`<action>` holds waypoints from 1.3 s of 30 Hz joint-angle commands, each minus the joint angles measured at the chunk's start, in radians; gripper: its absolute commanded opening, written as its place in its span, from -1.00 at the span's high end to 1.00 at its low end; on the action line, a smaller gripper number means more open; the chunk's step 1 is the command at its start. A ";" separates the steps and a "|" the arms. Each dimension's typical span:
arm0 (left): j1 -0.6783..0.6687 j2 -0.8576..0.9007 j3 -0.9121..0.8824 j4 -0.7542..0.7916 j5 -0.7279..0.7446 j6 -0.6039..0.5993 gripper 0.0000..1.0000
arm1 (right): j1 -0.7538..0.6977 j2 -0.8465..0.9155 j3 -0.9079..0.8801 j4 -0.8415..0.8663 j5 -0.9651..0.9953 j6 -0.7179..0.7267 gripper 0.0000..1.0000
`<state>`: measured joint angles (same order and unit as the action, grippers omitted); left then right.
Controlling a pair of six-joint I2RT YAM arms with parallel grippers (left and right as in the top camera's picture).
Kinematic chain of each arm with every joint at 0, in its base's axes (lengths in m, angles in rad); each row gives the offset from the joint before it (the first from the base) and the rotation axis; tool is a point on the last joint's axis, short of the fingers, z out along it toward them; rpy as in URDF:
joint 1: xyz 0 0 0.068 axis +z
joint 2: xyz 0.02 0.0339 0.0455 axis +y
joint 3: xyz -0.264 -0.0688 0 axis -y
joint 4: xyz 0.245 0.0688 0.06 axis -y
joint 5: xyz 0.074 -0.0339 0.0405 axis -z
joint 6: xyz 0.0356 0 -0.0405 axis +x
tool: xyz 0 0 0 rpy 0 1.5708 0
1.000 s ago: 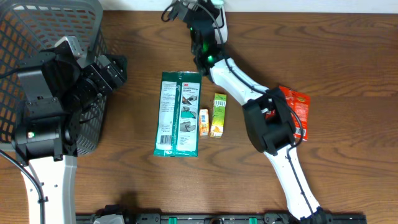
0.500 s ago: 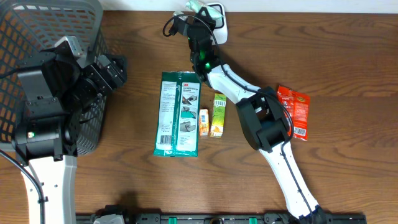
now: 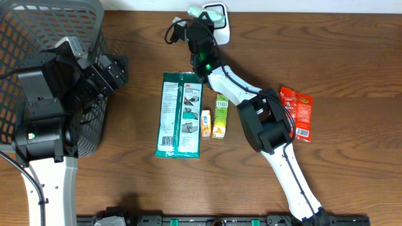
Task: Scan the item barcode
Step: 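Hold the wipes pack in front of the white scanner with right gripper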
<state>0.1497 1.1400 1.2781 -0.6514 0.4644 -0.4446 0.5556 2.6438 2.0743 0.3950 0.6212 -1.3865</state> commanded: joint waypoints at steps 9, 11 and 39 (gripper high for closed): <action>0.004 -0.001 0.013 0.002 -0.009 0.006 -0.85 | 0.008 0.000 0.011 0.238 0.006 -0.107 0.97; 0.004 -0.001 0.013 0.002 -0.009 0.006 -0.85 | 0.008 0.004 0.011 0.238 0.006 -0.042 0.97; 0.004 -0.001 0.013 0.002 -0.009 0.006 -0.85 | -0.005 0.066 0.011 0.192 0.045 0.208 0.98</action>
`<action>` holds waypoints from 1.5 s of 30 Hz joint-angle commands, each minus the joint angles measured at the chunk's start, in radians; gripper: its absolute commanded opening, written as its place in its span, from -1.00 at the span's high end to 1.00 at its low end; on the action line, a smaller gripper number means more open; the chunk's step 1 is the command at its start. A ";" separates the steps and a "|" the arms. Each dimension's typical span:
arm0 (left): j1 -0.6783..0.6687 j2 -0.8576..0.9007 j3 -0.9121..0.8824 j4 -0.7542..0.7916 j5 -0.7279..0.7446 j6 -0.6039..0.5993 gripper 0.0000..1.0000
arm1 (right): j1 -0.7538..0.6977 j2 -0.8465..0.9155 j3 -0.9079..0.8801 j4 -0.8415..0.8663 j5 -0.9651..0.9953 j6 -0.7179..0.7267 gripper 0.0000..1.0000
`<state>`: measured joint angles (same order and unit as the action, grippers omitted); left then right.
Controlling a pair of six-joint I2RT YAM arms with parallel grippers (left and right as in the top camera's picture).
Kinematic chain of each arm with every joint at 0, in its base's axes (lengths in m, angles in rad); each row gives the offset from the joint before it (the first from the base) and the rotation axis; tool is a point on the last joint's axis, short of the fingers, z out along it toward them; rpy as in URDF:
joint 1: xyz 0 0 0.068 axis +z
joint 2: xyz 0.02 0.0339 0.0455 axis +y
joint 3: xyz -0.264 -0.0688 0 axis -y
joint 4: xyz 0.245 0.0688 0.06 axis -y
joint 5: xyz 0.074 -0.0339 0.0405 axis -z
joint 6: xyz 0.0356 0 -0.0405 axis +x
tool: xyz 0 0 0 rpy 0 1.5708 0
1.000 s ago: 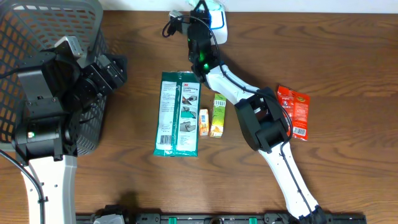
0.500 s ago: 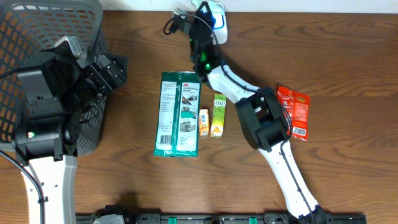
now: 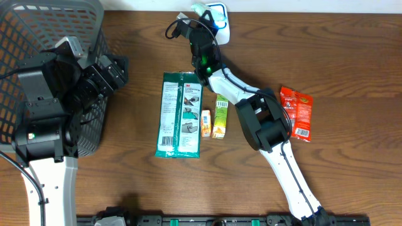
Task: Scan the item barcode
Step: 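Hold the wipes pack in front of the white scanner with right gripper, then carry the wipes pack right and set it on the table's right edge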
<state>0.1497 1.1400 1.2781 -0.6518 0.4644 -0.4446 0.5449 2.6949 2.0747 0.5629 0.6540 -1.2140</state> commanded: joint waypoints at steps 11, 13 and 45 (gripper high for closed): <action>0.004 -0.001 0.013 0.002 -0.009 0.006 -0.85 | 0.007 -0.117 0.011 0.064 0.098 0.039 0.98; 0.004 -0.001 0.013 0.002 -0.009 0.006 -0.85 | 0.006 -0.169 0.011 -0.045 0.108 0.088 0.99; 0.004 -0.001 0.013 0.002 -0.009 0.006 -0.85 | -0.786 -0.645 -0.122 -1.694 -0.555 0.992 0.97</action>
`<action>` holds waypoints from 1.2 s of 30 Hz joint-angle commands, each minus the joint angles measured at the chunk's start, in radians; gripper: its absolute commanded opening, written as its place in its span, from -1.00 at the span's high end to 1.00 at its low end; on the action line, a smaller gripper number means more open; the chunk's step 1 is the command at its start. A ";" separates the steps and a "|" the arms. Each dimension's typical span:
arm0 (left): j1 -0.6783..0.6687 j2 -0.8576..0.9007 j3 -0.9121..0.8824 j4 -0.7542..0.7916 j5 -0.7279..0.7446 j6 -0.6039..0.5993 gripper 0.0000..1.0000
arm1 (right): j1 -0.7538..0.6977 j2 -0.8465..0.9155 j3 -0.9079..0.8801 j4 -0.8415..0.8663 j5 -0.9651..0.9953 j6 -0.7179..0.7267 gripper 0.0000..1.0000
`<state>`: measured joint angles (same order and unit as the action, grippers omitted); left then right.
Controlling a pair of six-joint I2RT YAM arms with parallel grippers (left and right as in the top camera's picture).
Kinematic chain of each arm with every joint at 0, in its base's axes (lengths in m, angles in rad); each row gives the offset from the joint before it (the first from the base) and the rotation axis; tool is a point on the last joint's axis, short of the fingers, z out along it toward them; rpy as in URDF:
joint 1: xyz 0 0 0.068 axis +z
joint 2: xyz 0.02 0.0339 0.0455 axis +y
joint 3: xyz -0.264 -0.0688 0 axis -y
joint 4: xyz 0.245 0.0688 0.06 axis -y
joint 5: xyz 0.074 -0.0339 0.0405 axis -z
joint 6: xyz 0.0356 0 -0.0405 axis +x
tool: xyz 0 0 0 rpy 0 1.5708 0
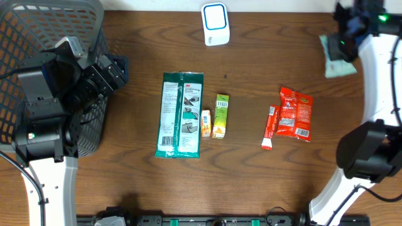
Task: Scan the item barcode
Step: 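Carry the wipes pack right and set it on the table's right edge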
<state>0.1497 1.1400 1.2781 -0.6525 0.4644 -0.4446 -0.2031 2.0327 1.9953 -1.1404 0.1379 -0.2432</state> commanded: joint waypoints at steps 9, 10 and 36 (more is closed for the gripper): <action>0.004 -0.001 0.013 0.003 -0.009 0.006 -0.85 | -0.175 0.018 -0.245 0.147 -0.039 -0.045 0.97; 0.004 -0.001 0.013 0.003 -0.009 0.006 -0.85 | -0.185 0.018 -0.275 0.177 -0.039 -0.054 0.98; 0.004 -0.001 0.013 0.003 -0.009 0.006 -0.85 | -0.222 -0.043 -0.197 0.108 -0.272 0.092 -0.25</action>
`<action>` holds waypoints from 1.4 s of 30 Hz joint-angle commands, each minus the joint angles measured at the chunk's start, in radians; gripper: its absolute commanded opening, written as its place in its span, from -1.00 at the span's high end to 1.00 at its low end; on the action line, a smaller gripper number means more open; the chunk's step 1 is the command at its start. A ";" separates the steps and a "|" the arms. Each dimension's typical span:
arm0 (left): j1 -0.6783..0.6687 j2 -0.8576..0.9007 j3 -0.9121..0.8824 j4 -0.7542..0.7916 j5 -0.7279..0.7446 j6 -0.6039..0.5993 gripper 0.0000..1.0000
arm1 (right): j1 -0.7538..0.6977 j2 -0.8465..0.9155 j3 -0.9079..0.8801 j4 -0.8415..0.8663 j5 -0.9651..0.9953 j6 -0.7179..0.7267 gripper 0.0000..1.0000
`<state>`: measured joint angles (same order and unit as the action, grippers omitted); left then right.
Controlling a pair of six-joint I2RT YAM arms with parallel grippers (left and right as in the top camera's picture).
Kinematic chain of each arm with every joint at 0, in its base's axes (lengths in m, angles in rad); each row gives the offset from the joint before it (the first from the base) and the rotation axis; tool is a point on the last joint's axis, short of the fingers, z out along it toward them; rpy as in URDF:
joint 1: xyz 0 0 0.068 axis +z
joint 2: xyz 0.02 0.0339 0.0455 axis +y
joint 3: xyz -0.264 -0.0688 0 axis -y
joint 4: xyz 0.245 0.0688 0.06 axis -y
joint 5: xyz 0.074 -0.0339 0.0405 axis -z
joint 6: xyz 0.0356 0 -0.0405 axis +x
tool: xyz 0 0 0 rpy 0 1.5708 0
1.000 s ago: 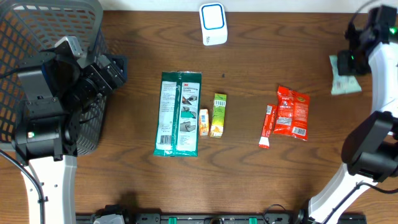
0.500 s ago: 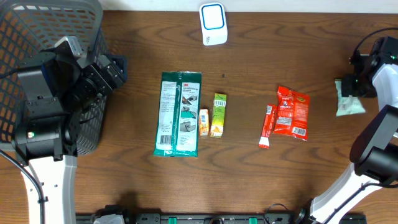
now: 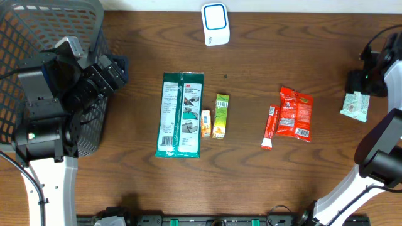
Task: Scan the item barcode
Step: 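Carry the wipes pack right and set it on the table's right edge, then move the right gripper back over the red Nescafe stick packet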
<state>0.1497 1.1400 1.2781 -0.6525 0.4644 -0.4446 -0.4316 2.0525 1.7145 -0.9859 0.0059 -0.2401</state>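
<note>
The white scanner with a blue face (image 3: pixel 215 24) stands at the table's far edge. A pale green packet (image 3: pixel 356 105) is low at the far right. My right gripper (image 3: pixel 363 88) sits on its upper edge and looks shut on it, though the fingers are small in this view. A green 3M pack (image 3: pixel 180 114), a small orange box (image 3: pixel 205 123) and a green box (image 3: pixel 220 116) lie in the middle. A red tube (image 3: pixel 270 127) and a red packet (image 3: pixel 295 113) lie right of them. My left gripper (image 3: pixel 118 72) hangs open beside the basket, holding nothing.
A grey mesh basket (image 3: pixel 25 56) fills the far left, with the left arm's body in front of it. The right arm runs along the right edge of the view.
My right gripper and the pale green packet have moved from the far right corner nearer and lower, to beside the red packet's row. The left arm has not moved.
At first my right gripper held the pale green packet against the scanner at the far edge, and it was still there a moment later. Then it was at the far right corner with the packet. Now the packet is low on the right side.
</note>
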 commanded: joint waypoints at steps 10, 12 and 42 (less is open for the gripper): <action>0.004 -0.001 0.013 0.003 -0.009 0.006 -0.85 | 0.068 -0.102 0.126 -0.335 -0.525 0.207 -0.18; 0.004 -0.001 0.013 0.003 -0.009 0.006 -0.85 | 0.109 -0.102 0.108 -0.365 -0.501 0.195 -0.18; 0.004 -0.001 0.013 0.003 -0.009 0.006 -0.85 | 0.706 -0.102 -0.423 0.028 0.123 0.644 0.02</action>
<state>0.1497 1.1400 1.2781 -0.6525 0.4644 -0.4446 0.2390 1.9564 1.3098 -0.9672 -0.0444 0.3023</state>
